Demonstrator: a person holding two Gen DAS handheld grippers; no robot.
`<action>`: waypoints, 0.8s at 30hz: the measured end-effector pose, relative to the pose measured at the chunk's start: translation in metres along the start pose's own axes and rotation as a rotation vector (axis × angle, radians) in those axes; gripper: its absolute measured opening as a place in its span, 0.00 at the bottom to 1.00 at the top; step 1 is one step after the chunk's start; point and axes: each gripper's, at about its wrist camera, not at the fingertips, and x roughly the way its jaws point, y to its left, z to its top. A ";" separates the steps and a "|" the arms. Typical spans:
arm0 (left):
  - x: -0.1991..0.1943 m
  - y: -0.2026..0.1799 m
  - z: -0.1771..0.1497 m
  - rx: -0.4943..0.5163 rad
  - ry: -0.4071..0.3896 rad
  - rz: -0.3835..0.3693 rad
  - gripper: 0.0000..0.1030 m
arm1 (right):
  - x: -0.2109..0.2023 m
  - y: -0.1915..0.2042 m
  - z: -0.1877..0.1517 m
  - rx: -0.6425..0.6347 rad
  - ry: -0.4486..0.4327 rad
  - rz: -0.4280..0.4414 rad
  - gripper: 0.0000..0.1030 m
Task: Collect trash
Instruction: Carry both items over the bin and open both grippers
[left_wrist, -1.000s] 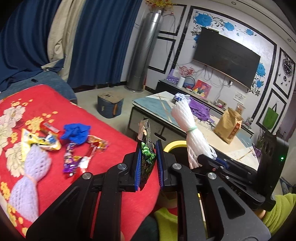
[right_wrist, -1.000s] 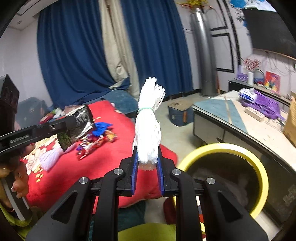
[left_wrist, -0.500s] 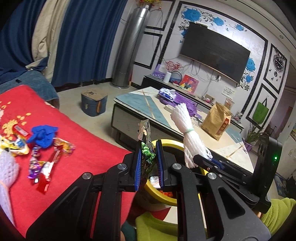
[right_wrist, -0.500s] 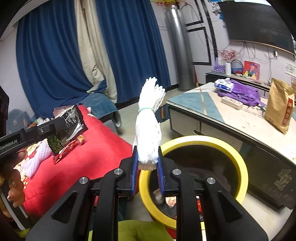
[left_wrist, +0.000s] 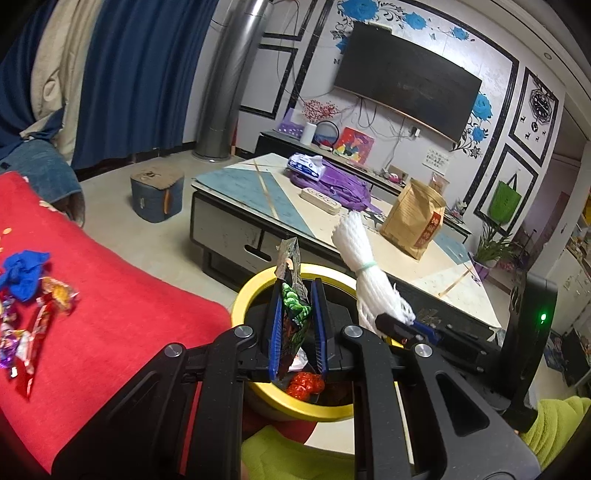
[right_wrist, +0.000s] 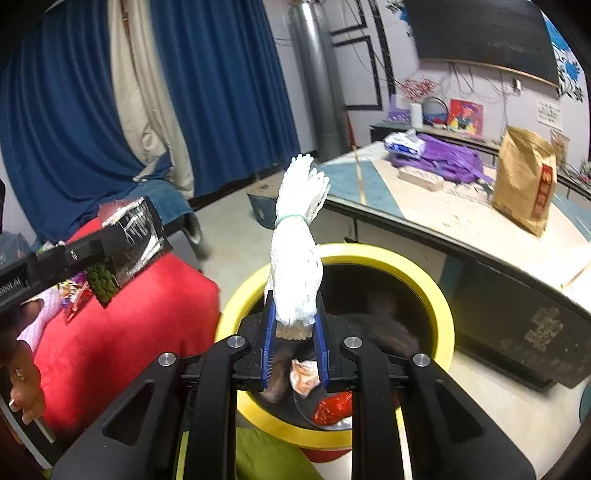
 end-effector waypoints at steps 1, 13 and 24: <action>0.005 -0.002 0.001 0.000 0.006 -0.006 0.09 | 0.001 -0.003 -0.001 0.005 0.004 -0.005 0.18; 0.077 -0.001 0.003 -0.022 0.136 -0.059 0.09 | 0.022 -0.023 -0.011 0.055 0.074 -0.069 0.19; 0.083 0.021 -0.003 -0.071 0.158 -0.041 0.43 | 0.031 -0.032 -0.013 0.091 0.105 -0.102 0.52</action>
